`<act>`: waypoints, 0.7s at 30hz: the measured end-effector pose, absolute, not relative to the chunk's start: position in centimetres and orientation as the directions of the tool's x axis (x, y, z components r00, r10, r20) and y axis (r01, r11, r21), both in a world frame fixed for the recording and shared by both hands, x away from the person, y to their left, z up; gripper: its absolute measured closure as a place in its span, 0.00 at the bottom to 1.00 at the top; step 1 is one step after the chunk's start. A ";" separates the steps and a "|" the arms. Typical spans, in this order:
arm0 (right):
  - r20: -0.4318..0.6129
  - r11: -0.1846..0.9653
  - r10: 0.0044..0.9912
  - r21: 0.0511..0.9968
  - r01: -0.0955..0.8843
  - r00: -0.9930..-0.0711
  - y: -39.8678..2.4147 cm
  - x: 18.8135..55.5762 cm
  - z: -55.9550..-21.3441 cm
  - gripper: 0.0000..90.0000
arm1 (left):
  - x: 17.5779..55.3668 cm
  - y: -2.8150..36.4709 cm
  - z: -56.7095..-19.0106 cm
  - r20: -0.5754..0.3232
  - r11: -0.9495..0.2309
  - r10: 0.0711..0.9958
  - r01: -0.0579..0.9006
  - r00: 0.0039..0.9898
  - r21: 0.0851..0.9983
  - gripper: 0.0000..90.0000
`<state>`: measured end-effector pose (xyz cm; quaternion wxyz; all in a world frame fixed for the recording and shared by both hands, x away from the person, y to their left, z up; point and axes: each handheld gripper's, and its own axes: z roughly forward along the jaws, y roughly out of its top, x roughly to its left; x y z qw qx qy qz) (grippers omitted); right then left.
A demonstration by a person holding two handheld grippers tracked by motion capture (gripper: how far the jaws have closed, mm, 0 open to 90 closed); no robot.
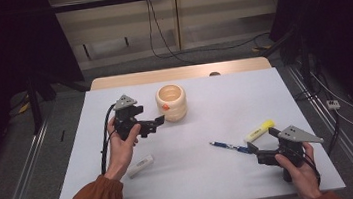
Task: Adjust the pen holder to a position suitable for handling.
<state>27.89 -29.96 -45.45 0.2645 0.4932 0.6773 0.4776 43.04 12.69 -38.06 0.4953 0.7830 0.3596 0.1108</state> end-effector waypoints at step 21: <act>0.110 0.063 0.920 0.906 0.419 -0.376 -29.8 27.8 -45.4 0.04 | 47.5 11.1 -37.0 -0.138 -0.268 0.704 0.440 0.697 0.857 0.10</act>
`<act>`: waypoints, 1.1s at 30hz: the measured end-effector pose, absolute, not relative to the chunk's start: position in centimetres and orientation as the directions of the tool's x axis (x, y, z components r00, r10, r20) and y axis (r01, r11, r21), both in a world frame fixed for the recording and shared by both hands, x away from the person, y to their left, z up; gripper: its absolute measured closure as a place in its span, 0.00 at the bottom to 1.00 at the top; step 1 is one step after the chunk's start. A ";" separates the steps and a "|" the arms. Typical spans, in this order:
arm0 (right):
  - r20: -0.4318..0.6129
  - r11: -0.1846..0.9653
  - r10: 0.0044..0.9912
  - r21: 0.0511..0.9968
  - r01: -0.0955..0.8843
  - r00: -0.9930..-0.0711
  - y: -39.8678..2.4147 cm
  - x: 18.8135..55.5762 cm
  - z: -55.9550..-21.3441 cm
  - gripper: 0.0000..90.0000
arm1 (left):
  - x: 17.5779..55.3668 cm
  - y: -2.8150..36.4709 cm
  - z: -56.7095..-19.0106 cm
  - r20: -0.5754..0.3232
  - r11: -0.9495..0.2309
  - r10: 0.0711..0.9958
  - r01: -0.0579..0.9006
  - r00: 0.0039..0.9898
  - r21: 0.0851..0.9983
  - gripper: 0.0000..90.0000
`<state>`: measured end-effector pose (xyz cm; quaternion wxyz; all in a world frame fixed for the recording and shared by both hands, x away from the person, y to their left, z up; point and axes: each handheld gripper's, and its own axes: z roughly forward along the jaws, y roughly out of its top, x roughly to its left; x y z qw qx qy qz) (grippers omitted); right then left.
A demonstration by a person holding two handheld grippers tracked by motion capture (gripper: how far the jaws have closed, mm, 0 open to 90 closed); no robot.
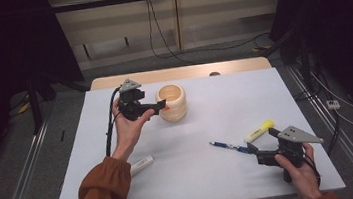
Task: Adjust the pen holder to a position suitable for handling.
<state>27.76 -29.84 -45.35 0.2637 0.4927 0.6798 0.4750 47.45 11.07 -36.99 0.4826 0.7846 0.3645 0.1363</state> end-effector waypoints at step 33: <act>0.114 0.063 0.918 0.904 0.424 -0.379 -29.9 27.9 -45.5 0.04 | 54.8 8.1 -39.2 -0.128 -0.320 0.750 0.525 0.649 0.789 0.56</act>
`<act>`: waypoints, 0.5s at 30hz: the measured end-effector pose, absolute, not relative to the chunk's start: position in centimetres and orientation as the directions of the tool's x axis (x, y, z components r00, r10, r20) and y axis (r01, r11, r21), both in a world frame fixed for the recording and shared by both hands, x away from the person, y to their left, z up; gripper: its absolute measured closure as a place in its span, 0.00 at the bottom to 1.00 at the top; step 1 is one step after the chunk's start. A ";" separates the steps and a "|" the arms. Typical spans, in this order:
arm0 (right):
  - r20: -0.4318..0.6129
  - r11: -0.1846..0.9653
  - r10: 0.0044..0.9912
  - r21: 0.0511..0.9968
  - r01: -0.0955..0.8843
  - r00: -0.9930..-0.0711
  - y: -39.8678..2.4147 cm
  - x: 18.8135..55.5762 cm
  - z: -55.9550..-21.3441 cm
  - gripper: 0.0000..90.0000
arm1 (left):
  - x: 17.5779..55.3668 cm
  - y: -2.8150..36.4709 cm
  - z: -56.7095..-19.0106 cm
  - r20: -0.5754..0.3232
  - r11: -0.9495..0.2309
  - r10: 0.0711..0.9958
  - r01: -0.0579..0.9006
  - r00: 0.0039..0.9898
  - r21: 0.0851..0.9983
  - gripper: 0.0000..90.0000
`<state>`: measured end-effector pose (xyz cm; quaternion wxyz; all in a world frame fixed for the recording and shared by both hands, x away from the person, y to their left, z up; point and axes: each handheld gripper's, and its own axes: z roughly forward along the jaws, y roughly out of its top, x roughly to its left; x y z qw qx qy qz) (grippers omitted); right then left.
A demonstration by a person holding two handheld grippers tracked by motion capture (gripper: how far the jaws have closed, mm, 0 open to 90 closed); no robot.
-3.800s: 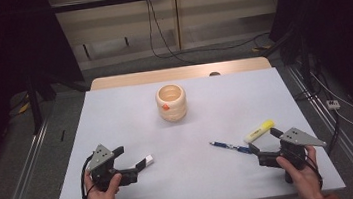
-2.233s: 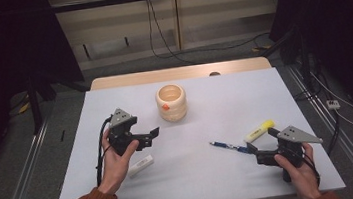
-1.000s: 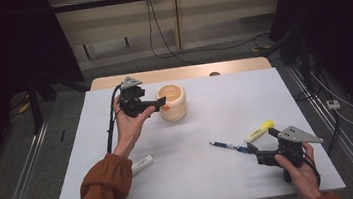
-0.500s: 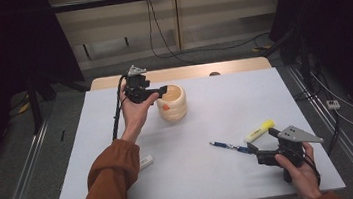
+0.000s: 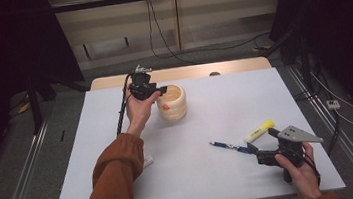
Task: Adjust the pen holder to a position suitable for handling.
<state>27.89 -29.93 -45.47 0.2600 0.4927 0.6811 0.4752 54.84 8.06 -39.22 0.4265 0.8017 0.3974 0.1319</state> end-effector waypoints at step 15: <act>0.114 0.065 0.916 0.903 0.424 -0.384 -29.9 27.8 -45.5 0.04 | 56.5 6.2 -39.6 -0.084 -0.400 0.699 0.486 0.710 0.777 0.67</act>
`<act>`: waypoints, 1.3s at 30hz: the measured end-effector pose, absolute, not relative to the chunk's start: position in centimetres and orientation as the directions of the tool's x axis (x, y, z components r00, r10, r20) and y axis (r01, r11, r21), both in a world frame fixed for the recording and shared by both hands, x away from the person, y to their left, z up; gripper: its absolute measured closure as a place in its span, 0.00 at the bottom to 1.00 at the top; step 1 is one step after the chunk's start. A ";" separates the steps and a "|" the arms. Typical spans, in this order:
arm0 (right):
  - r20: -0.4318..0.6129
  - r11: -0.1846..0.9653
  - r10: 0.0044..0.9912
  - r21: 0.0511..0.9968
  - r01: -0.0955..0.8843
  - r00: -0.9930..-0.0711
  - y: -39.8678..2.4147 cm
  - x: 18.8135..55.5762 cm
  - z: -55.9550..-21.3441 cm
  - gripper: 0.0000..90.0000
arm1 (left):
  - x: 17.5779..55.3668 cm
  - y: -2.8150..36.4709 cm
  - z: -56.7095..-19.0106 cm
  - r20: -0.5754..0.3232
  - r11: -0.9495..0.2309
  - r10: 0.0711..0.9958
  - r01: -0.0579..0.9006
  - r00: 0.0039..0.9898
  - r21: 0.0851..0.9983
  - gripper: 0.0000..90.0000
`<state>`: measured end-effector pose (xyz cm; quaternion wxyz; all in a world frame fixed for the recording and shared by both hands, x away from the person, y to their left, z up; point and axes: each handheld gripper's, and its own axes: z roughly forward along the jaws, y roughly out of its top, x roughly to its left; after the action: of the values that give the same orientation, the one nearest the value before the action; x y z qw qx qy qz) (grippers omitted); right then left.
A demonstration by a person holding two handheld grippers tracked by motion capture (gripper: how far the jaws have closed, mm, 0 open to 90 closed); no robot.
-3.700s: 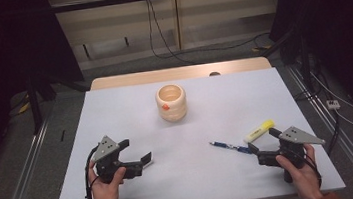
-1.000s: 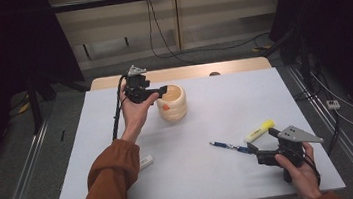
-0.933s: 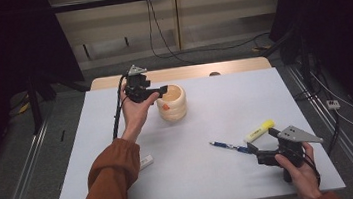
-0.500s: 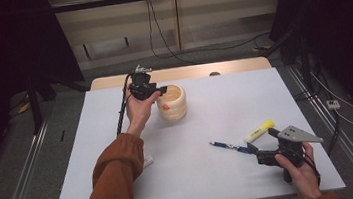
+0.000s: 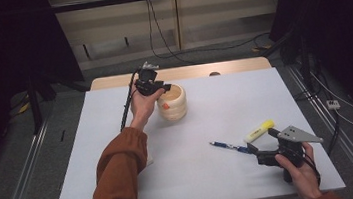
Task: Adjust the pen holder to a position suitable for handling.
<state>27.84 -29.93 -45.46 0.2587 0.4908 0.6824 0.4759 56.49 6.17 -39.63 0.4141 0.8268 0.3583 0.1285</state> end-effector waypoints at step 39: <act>0.106 0.074 0.916 0.903 0.422 -0.387 -29.8 27.9 -45.4 0.04 | 54.1 8.5 -37.5 -0.125 -0.325 0.775 0.560 0.619 0.762 0.82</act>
<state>27.87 -29.84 -45.43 0.2605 0.4883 0.6851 0.4736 54.08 8.52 -37.50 0.4060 0.8029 0.4158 0.1326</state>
